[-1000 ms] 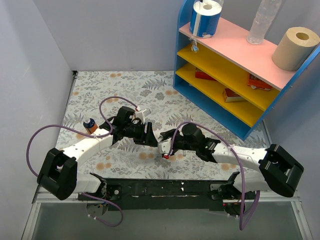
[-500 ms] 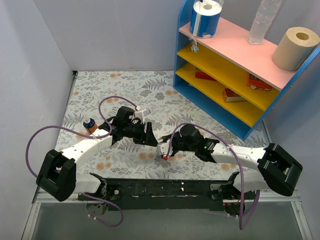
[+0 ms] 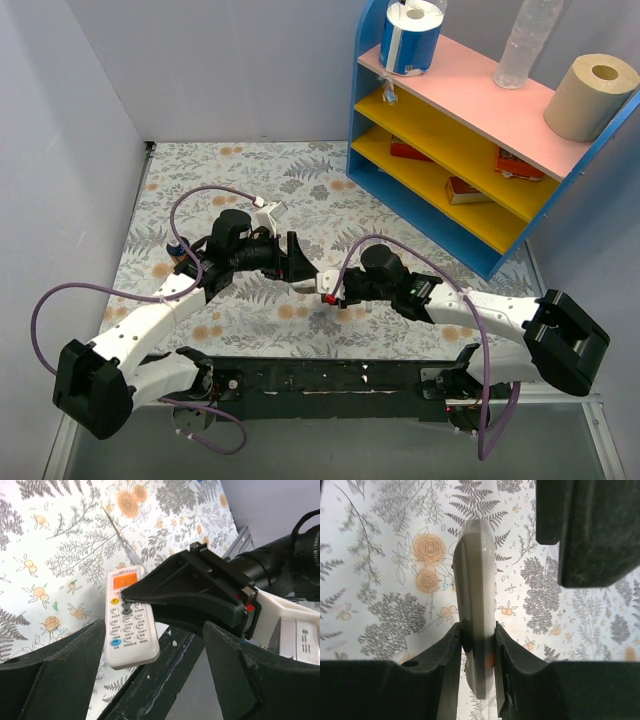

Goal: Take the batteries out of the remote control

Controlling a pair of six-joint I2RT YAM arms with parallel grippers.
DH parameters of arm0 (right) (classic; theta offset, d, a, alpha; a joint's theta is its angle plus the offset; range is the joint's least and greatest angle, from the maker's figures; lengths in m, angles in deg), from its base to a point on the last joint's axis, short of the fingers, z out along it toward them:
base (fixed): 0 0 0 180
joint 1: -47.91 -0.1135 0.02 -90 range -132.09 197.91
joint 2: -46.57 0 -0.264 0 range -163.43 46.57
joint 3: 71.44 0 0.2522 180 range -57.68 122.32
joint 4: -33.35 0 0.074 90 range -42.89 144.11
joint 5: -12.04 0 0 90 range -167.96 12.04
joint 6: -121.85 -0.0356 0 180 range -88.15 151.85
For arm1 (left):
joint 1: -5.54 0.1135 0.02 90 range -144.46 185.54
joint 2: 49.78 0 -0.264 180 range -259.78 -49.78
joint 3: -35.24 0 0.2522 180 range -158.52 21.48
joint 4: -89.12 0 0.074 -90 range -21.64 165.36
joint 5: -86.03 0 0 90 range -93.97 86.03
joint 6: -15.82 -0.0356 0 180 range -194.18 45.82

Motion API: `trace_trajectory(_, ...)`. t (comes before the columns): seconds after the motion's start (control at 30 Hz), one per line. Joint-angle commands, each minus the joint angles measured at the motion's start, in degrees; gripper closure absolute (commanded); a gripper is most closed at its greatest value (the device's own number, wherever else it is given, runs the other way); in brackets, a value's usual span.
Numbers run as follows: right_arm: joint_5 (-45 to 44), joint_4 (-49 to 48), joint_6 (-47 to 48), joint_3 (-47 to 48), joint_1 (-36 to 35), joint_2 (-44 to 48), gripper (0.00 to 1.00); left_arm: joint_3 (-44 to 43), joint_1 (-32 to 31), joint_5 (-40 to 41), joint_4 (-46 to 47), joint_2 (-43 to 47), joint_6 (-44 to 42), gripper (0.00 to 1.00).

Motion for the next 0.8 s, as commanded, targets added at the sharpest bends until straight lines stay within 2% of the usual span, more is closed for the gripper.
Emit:
trace_trajectory(0.0, 1.19, -2.95, -15.9, 0.33, -0.22, 3.7, 0.99, -2.59, 0.16, 1.36, 2.24, 3.3, -0.27, 0.21)
trace_trajectory(0.17, 3.89, 0.37, -25.35, 1.21, -0.22, 7.12, 0.99, -4.78, 0.24, 0.85, -0.04, 3.92, -5.44, 0.22)
trace_trajectory(0.37, 8.29, 11.26, -23.7, 4.98, 0.57, 10.56, 0.99, -3.39, 0.16, -6.96, -0.14, 4.01, -7.31, 0.23)
trace_trajectory(0.6, 10.67, 18.29, -21.58, 7.96, 3.55, 9.51, 0.99, -2.68, 0.16, -18.12, 2.23, 1.99, -6.51, 0.22)
trace_trajectory(0.77, 19.87, 22.7, -22.72, 12.45, 6.9, 6.35, 0.99, -1.89, -0.11, -18.49, 2.94, 0.41, -5.2, 0.22)
